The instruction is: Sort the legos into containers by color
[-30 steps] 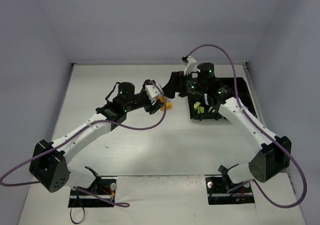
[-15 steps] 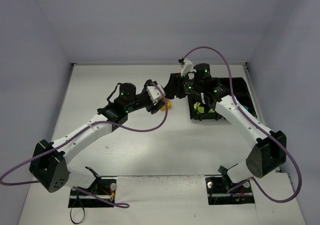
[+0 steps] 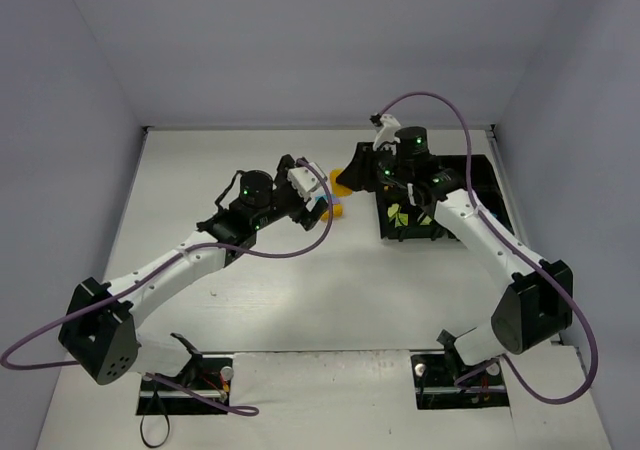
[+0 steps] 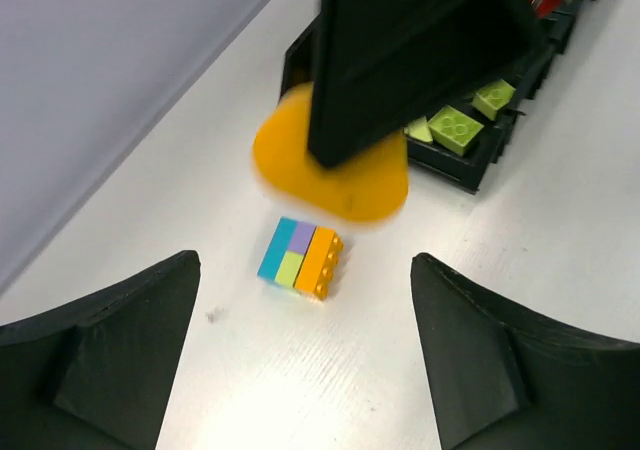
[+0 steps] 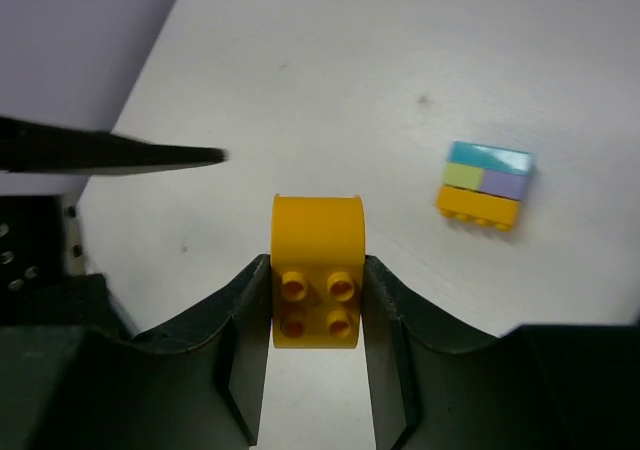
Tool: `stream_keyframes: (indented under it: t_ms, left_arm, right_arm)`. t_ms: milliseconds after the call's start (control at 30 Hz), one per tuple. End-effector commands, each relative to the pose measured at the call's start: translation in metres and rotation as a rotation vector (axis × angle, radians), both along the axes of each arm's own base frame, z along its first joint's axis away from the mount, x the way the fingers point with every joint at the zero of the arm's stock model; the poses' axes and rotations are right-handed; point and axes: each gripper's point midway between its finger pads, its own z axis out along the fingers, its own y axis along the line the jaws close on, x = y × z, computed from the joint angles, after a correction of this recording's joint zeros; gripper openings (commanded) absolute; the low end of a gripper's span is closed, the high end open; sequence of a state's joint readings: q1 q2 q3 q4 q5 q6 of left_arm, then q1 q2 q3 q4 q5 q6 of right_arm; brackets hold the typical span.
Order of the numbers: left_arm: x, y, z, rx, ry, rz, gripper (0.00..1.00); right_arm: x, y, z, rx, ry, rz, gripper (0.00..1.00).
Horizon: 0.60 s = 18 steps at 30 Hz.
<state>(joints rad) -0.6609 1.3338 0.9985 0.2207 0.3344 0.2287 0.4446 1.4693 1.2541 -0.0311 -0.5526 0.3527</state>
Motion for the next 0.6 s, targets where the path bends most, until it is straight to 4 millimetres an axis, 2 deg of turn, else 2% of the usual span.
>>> stream_keyframes:
  t_ms: [0,67,133,200,233,267,300,333,400,433,467,500,533,567]
  left_arm:
    - [0.018,0.013,0.018,-0.106,0.019,0.163,0.80]
    - [0.025,0.023,0.011,-0.142,0.072,0.261,0.80]
    - [0.032,0.033,0.003,-0.184,0.130,0.368,0.81]
    - [0.034,0.036,-0.011,-0.220,0.239,0.444,0.81]
    - [0.037,0.037,-0.008,-0.242,0.262,0.478,0.81]
    - [0.036,0.037,-0.020,-0.257,0.342,0.519,0.81]
    - [0.039,0.034,-0.015,-0.278,0.361,0.533,0.81]
    - [0.042,0.036,-0.022,-0.272,0.386,0.572,0.82]
    - [0.041,0.035,-0.031,-0.290,0.471,0.622,0.82]
    - [0.044,0.032,-0.028,-0.309,0.482,0.630,0.82]
    - [0.041,0.033,-0.035,-0.301,0.531,0.655,0.82]
    - [0.044,0.029,-0.037,-0.313,0.566,0.689,0.82]
    - [0.044,0.029,-0.037,-0.313,0.566,0.689,0.82]
    - [0.045,0.028,-0.037,-0.316,0.577,0.698,0.82]
  right_arm:
    - [0.055,-0.059,-0.001,-0.102,-0.103,-0.277,0.00]
    - [0.073,-0.087,-0.011,-0.140,-0.091,-0.401,0.02]
    - [0.095,-0.130,-0.026,-0.215,-0.081,-0.573,0.05]
    - [0.107,-0.160,-0.033,-0.246,-0.069,-0.697,0.08]
    - [0.114,-0.177,-0.042,-0.282,-0.058,-0.771,0.08]
    - [0.118,-0.183,-0.046,-0.278,-0.041,-0.814,0.08]
    - [0.125,-0.194,-0.053,-0.287,-0.025,-0.854,0.09]
    - [0.128,-0.202,-0.057,-0.300,-0.020,-0.894,0.11]
    - [0.137,-0.210,-0.068,-0.313,0.000,-0.942,0.13]
    - [0.141,-0.214,-0.071,-0.322,0.000,-0.965,0.16]
    - [0.144,-0.216,-0.075,-0.323,0.008,-0.976,0.19]
    - [0.153,-0.217,-0.086,-0.326,0.022,-0.996,0.26]
    - [0.153,-0.217,-0.086,-0.326,0.022,-0.996,0.26]
    - [0.156,-0.217,-0.095,-0.331,0.038,-1.002,0.30]
